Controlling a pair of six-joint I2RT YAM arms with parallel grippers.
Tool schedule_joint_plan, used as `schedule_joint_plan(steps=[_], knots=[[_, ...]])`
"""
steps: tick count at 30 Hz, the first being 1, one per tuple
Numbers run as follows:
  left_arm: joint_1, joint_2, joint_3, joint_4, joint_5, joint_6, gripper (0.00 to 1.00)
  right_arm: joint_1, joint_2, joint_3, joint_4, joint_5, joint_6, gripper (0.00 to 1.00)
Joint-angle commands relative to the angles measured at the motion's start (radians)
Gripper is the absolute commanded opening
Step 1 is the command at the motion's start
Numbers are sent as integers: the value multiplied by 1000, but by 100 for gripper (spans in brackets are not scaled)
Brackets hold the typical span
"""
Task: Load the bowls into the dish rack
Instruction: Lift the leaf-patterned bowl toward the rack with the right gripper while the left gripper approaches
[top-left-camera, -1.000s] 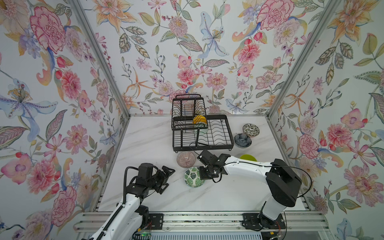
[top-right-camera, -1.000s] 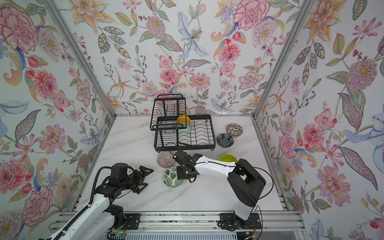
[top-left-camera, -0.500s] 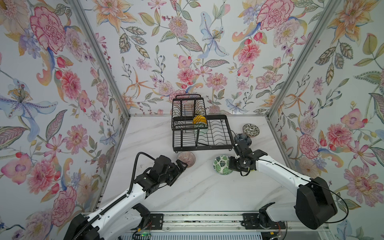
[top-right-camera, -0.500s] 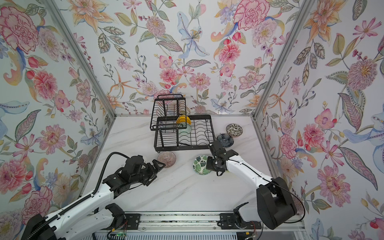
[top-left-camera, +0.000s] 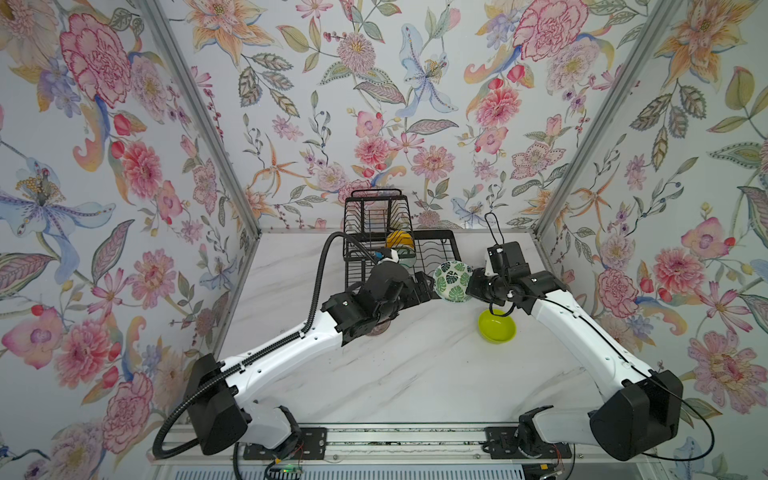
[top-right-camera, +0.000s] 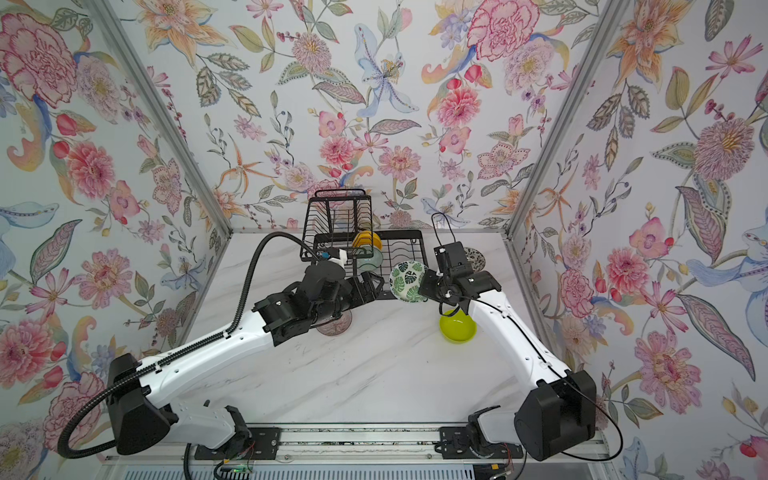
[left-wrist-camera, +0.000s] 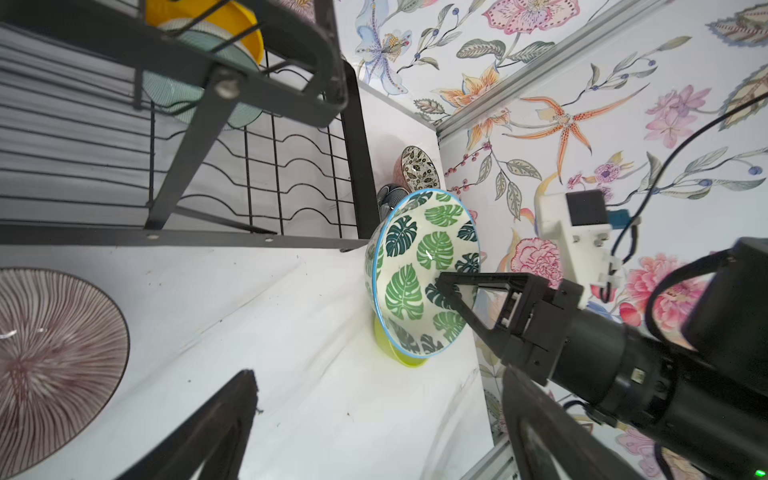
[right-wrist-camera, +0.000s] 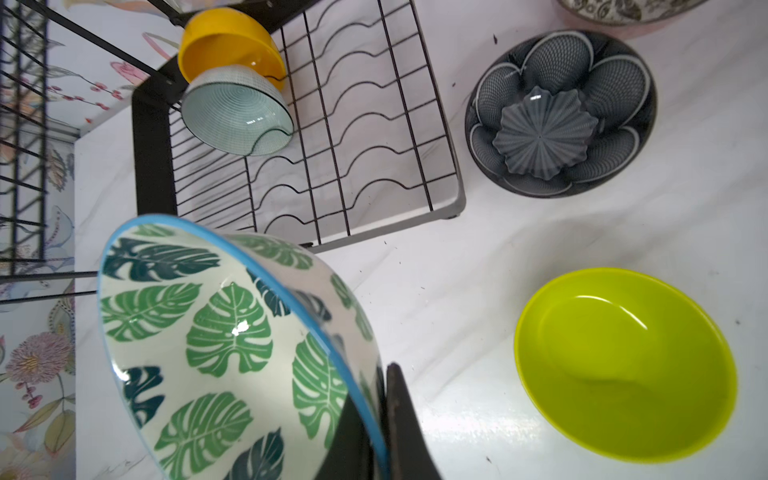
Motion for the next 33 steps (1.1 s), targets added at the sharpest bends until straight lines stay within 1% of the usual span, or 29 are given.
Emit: schedule_joint_plan(steps=[1,3,5,8,12,13,16,19,22,26,28,30,33], knots=[[-10,62,75,-57,-53,58,88,6,-33,68,-8,-7,17,0],[-10,92,114,-81,-79,39,83,17,-49,78,7,14,17,0],[-10,119,140,-53,-69,47,81,37,-78,61,45,58,14,0],[-10,168,176,-36,-63,50,78,48,-111,35,95,74,30,0],[-10,195,207,-20,-61,70,76,80,-132,23,137,98,38,0],[-9,200,210,-19,-62,72,74,90,-138,20,151,105,33,0],[-9,207,215,-23,-67,68,65,129,-162,0,211,131,14,0],[-7,198,208,-13,-76,62,52,164,-176,-4,234,178,9,0],[-8,177,187,1,-101,50,45,184,-170,1,229,198,3,0],[-7,144,127,50,-123,37,27,221,-172,-15,249,229,12,0],[-9,131,105,68,-127,26,22,229,-168,-18,243,244,28,1],[-8,127,103,72,-130,14,19,231,-164,-13,225,241,47,3],[-8,127,96,81,-136,9,10,242,-172,-35,233,239,51,11]])
